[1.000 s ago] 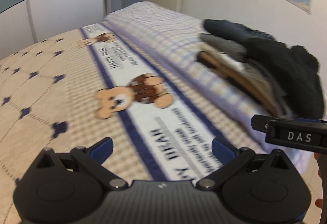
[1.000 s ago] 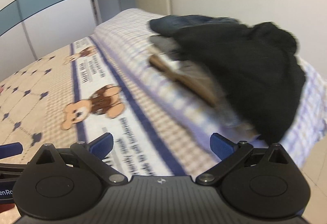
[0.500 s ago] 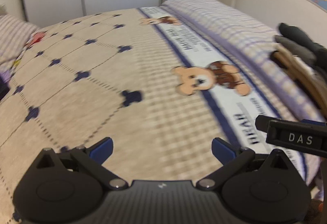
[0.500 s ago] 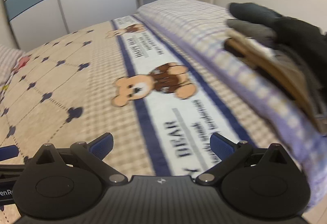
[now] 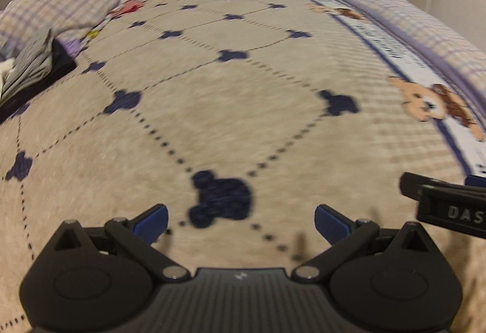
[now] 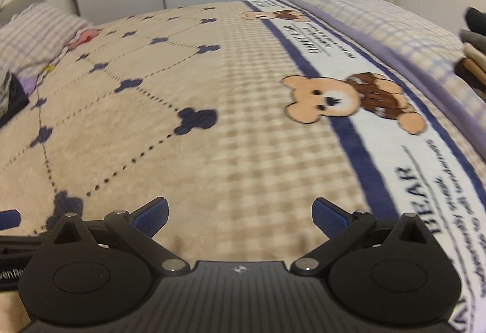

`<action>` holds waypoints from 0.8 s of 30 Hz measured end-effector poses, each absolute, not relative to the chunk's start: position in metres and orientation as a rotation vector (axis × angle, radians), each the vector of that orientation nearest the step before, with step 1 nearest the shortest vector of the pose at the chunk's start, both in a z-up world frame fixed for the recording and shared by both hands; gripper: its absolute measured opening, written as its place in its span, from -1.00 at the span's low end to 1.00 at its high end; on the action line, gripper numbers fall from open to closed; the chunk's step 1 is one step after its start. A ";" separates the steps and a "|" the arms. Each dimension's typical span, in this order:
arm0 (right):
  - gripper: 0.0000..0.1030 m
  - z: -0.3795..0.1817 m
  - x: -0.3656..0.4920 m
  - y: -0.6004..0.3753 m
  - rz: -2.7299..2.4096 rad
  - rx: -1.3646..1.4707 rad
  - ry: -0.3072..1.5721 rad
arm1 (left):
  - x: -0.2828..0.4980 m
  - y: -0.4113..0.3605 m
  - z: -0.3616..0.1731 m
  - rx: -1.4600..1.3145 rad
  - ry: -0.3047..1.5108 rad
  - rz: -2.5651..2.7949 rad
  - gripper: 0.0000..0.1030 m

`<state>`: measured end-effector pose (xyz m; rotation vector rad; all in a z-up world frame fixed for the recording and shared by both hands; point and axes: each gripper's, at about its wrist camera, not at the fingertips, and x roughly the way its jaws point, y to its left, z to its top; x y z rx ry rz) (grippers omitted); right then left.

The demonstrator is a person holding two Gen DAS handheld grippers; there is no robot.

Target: Fold clothes

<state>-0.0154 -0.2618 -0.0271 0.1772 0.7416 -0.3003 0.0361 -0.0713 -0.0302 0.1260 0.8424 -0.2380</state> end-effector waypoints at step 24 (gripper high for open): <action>1.00 -0.085 0.019 -0.235 -0.262 0.054 0.612 | 0.072 -0.041 -0.076 0.079 0.639 -0.106 1.00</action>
